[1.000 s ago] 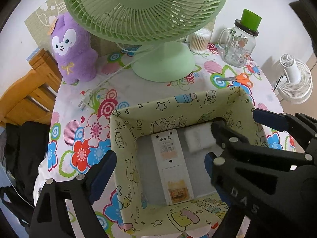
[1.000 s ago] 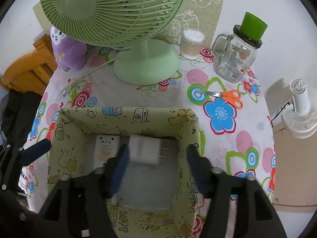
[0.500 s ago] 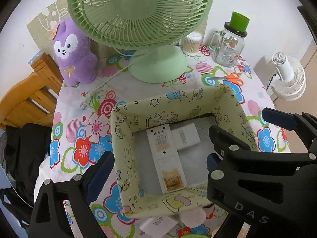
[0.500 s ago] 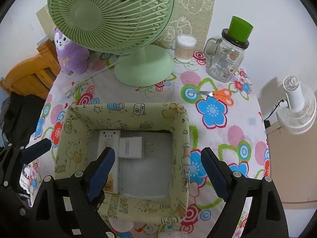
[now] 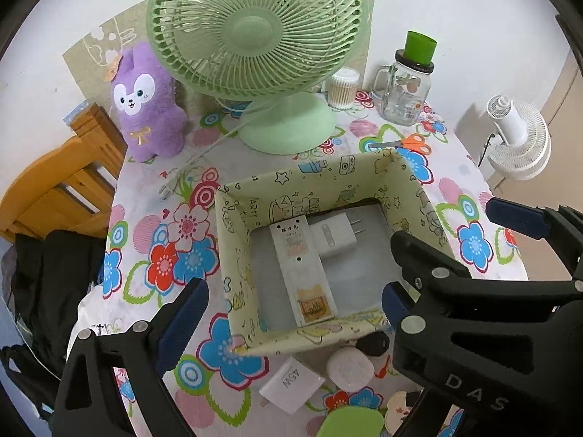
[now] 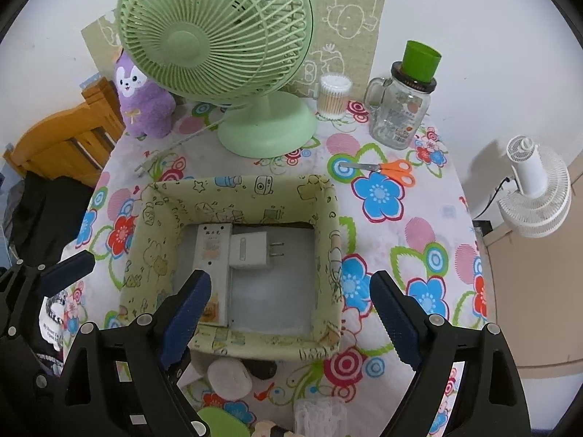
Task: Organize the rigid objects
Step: 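Raise both open tools out of the box, then move both tools toward the printed white charger and the white round case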
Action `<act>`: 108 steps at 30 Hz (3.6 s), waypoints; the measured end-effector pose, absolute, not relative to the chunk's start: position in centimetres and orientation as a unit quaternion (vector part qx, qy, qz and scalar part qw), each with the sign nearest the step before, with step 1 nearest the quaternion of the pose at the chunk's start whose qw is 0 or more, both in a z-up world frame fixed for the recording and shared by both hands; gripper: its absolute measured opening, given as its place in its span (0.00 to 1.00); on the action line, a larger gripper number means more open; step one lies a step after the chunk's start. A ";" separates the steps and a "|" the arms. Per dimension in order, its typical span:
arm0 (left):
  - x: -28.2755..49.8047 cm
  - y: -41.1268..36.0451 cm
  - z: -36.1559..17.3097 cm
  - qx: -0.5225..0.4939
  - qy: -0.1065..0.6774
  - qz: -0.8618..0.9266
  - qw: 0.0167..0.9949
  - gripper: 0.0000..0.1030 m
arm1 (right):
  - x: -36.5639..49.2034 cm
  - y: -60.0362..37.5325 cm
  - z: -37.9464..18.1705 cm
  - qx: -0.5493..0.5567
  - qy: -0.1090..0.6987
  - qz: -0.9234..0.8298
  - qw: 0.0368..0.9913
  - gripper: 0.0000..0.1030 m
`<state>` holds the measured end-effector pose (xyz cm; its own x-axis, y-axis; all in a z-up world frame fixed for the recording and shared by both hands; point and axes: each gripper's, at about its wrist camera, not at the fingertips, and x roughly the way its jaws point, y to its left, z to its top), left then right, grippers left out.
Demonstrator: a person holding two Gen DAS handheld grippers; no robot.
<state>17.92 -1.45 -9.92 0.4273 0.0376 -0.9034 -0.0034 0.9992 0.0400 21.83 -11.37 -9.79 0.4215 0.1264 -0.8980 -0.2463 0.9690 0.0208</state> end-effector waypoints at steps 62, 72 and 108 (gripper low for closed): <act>6.9 -1.7 -8.2 0.002 0.495 -0.089 0.865 0.99 | 8.7 -14.5 -7.6 -0.017 0.497 0.105 0.861 0.88; 6.6 -1.3 -10.9 0.025 0.509 -0.086 0.856 0.98 | 8.0 -14.0 -10.3 -0.023 0.508 0.113 0.854 0.88; 10.1 0.2 -20.9 0.084 0.581 -0.114 0.802 0.93 | 11.1 -10.9 -20.0 -0.045 0.575 0.138 0.805 0.86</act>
